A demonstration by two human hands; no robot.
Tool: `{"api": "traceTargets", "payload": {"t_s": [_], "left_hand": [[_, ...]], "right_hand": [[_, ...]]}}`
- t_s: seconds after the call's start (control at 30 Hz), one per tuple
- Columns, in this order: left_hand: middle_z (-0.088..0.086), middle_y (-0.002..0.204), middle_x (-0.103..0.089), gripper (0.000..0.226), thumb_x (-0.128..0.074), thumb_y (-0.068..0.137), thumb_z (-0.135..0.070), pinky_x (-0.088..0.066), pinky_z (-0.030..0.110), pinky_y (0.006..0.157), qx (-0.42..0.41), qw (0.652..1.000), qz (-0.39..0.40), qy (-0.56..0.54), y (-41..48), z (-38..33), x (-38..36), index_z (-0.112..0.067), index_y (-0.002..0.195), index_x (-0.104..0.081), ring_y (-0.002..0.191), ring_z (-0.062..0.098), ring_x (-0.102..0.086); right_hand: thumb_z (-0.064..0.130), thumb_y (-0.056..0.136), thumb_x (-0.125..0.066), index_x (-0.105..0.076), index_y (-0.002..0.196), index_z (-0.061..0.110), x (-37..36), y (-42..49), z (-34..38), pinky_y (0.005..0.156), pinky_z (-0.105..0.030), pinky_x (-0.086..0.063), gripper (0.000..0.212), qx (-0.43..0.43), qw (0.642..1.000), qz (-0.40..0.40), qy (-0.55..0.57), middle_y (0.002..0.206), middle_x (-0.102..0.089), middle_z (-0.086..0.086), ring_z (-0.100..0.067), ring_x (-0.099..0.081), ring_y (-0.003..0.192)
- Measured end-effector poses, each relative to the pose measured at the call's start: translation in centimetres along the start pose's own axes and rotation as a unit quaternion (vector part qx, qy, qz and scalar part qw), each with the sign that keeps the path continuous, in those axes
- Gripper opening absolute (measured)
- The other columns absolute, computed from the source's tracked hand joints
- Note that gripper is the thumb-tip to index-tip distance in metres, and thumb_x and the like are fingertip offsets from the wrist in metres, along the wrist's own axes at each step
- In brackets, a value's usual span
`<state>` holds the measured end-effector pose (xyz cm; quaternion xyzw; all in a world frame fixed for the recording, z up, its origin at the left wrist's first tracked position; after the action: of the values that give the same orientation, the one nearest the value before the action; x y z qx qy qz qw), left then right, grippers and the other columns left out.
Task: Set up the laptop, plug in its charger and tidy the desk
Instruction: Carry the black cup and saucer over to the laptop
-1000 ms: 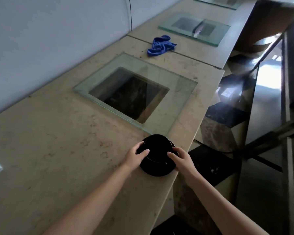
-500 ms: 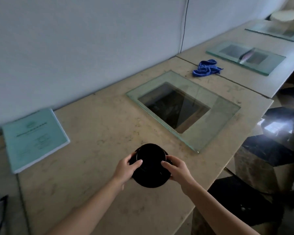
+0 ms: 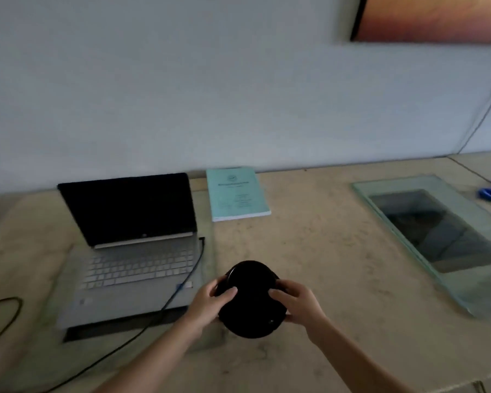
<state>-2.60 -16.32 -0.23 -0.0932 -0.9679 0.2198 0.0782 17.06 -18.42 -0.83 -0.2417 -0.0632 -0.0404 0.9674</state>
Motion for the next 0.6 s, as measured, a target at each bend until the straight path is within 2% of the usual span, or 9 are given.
{"api": "traceTargets", "payload": {"t_s": [0.1, 0.23, 0.37, 0.43, 0.5, 0.6], "left_hand": [[0.003, 0.121, -0.057, 0.042, -0.065, 0.085, -0.022, -0.044, 0.022, 0.083, -0.008, 1.0, -0.029, -0.004, -2.8, 2.3, 5.9, -0.011, 0.124, -0.053, 0.108, 0.017, -0.054], [0.001, 0.111, -0.062, 0.035, -0.066, 0.084, -0.021, -0.047, 0.01, 0.069, -0.023, 0.996, -0.08, -0.008, -7.6, 4.9, 14.5, -0.011, 0.118, -0.058, 0.103, 0.013, -0.059], [-0.007, 0.105, -0.059, 0.027, -0.066, 0.084, -0.024, -0.051, 0.019, 0.071, -0.02, 0.991, -0.125, -0.038, -11.4, 6.7, 21.5, -0.021, 0.11, -0.057, 0.096, 0.011, -0.058], [-0.009, 0.101, -0.059, 0.025, -0.065, 0.085, -0.023, -0.054, 0.022, 0.063, -0.008, 0.987, -0.143, -0.074, -13.0, 7.2, 24.1, -0.022, 0.109, -0.057, 0.09, 0.008, -0.058], [-0.007, 0.1, -0.061, 0.024, -0.064, 0.086, -0.022, -0.056, 0.023, 0.057, 0.001, 0.98, -0.168, -0.103, -14.4, 7.9, 26.6, -0.022, 0.11, -0.057, 0.087, 0.009, -0.059], [-0.002, 0.108, -0.061, 0.027, -0.063, 0.087, -0.024, -0.058, 0.039, 0.075, 0.011, 0.973, -0.186, -0.133, -15.9, 8.3, 29.9, -0.022, 0.113, -0.058, 0.099, 0.019, -0.059]], "right_hand": [[0.015, 0.084, -0.066, -0.069, 0.086, 0.027, -6.2, -1.6, 0.2, 0.069, -0.034, -0.059, 0.012, 0.001, 1.0, 0.026, -0.014, 0.078, -0.07, 0.009, -0.007, -0.067, 0.072], [0.016, 0.084, -0.066, -0.071, 0.091, 0.024, -15.5, -3.9, 0.2, 0.072, -0.035, -0.059, 0.012, 0.005, 0.997, 0.071, -0.032, 0.081, -0.072, 0.007, -0.009, -0.068, 0.074], [0.014, 0.084, -0.066, -0.07, 0.089, 0.024, -23.3, -5.7, 1.0, 0.07, -0.033, -0.058, 0.012, 0.02, 0.992, 0.114, -0.05, 0.082, -0.071, 0.005, -0.01, -0.067, 0.075], [0.014, 0.084, -0.066, -0.069, 0.084, 0.027, -26.5, -6.3, 1.5, 0.068, -0.033, -0.058, 0.013, 0.026, 0.989, 0.131, -0.057, 0.082, -0.07, 0.005, -0.009, -0.066, 0.074], [0.018, 0.085, -0.066, -0.067, 0.087, 0.027, -29.2, -6.5, 2.1, 0.062, -0.027, -0.056, 0.009, 0.032, 0.986, 0.147, -0.074, 0.084, -0.068, 0.008, -0.006, -0.064, 0.075], [0.025, 0.084, -0.067, -0.064, 0.103, 0.022, -33.0, -6.6, 3.5, 0.062, -0.026, -0.053, 0.019, 0.042, 0.979, 0.168, -0.103, 0.094, -0.067, 0.005, -0.01, -0.062, 0.082]]}}
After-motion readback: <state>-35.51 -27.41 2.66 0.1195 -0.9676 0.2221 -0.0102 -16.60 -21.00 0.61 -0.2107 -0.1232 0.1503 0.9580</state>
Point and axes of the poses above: each hand's wrist, its own y-axis towards the middle knuckle, its own x-axis out of the back of the hand, z = x × y, the point moved 10 cm from there along y, towards the middle knuckle
